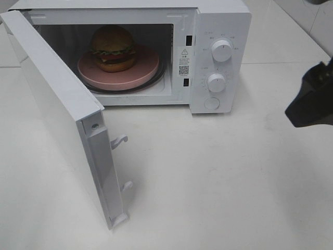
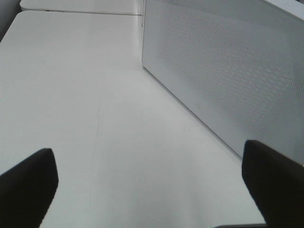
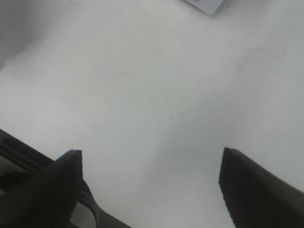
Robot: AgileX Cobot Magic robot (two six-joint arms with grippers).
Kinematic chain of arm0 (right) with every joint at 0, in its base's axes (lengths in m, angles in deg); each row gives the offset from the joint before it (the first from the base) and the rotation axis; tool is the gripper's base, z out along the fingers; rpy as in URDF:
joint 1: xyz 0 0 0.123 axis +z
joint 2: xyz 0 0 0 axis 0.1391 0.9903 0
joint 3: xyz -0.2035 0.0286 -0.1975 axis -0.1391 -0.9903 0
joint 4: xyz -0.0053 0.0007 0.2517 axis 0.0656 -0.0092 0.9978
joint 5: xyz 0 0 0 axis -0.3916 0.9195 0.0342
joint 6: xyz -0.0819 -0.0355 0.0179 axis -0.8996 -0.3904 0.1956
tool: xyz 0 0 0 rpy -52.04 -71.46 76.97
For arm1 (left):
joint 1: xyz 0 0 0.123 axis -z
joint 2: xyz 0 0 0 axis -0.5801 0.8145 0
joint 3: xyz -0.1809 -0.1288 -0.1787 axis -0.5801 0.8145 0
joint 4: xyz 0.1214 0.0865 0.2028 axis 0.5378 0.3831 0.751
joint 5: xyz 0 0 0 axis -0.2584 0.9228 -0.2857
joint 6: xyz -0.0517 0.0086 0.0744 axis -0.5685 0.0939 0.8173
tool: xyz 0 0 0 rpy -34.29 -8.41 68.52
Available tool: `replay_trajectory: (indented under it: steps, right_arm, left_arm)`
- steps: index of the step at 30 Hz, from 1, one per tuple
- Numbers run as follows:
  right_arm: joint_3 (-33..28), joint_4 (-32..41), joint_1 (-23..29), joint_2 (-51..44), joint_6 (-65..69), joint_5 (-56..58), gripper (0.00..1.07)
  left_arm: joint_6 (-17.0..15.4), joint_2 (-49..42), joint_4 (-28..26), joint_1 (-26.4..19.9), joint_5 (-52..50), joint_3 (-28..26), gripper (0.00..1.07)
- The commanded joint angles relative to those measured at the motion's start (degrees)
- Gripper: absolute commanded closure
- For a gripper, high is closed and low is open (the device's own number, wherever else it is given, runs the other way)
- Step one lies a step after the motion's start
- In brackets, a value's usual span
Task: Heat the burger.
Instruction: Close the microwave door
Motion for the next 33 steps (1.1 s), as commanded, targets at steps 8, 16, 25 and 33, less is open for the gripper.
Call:
replay_trajectory:
  steps: [8,16,25,33]
  right_arm:
    - [-0.23,0.17,0.17,-14.15,0.74,6.59,0.31]
    - [-1.43,0.23,0.11,-22.86,2.29,7.73,0.31]
    - [-11.46,2.81,-12.32,-32.54,-0.74,6.93,0.31]
    - [-15.64,4.58,-19.31,-42.17,-2.23,6.70,0.31]
  left_arm:
    - [-0.23,-0.23,-0.29,0.00,0.00,0.11,0.09]
    - [-0.23,-0.23,-0.29,0.00,0.00,0.11,0.09]
    - [-0.23,-0.23,-0.29,0.00,0.00,0.11,0.09]
    - [-0.23,-0.23,-0.29,0.00,0.00,0.11,0.09]
